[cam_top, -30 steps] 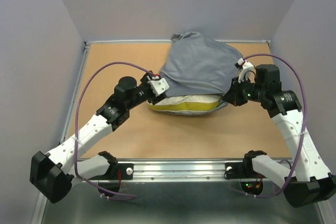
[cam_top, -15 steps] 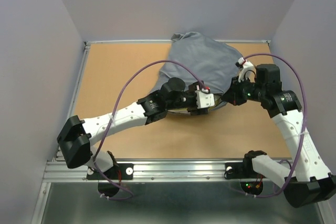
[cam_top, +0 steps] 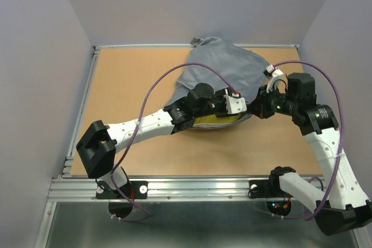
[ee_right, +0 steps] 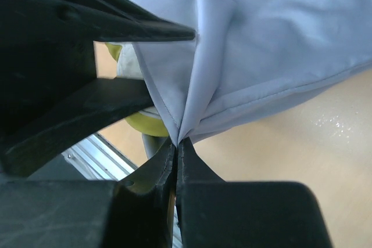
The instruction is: Put the pillow into the pillowcase
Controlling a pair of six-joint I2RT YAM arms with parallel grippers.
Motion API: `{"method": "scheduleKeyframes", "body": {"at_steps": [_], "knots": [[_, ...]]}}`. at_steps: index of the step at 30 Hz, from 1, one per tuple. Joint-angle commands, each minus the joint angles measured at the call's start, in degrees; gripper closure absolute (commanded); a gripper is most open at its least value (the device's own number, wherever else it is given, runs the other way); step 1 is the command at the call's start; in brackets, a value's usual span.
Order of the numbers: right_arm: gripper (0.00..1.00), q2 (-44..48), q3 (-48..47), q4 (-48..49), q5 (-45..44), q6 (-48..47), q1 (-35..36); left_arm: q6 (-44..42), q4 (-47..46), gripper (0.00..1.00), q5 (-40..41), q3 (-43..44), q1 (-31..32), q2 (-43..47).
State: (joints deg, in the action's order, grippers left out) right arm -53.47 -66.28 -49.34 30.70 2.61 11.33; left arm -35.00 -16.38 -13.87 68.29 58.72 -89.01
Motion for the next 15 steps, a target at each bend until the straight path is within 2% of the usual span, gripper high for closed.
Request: {"method": "scheduleKeyframes", "body": {"at_steps": [1,7,15], "knots": [[1.00,2.14,-2.01,3.29,2.00,0.46,-0.08,-2.35,-4.97,0.51,6.48,0.80,-1.23,-2.48],[0.99,1.36,-3.41,3.20,1.03,1.96,0.00,-4.37,-9.45,0.66,13.42,-4.99,-4.57,-2.49],[0.99,1.09,-5.08,3.20,0.33,2.49,0.00,-7.09,-9.02,0.68,12.12,-15.89,-12.38,3.22]]}}
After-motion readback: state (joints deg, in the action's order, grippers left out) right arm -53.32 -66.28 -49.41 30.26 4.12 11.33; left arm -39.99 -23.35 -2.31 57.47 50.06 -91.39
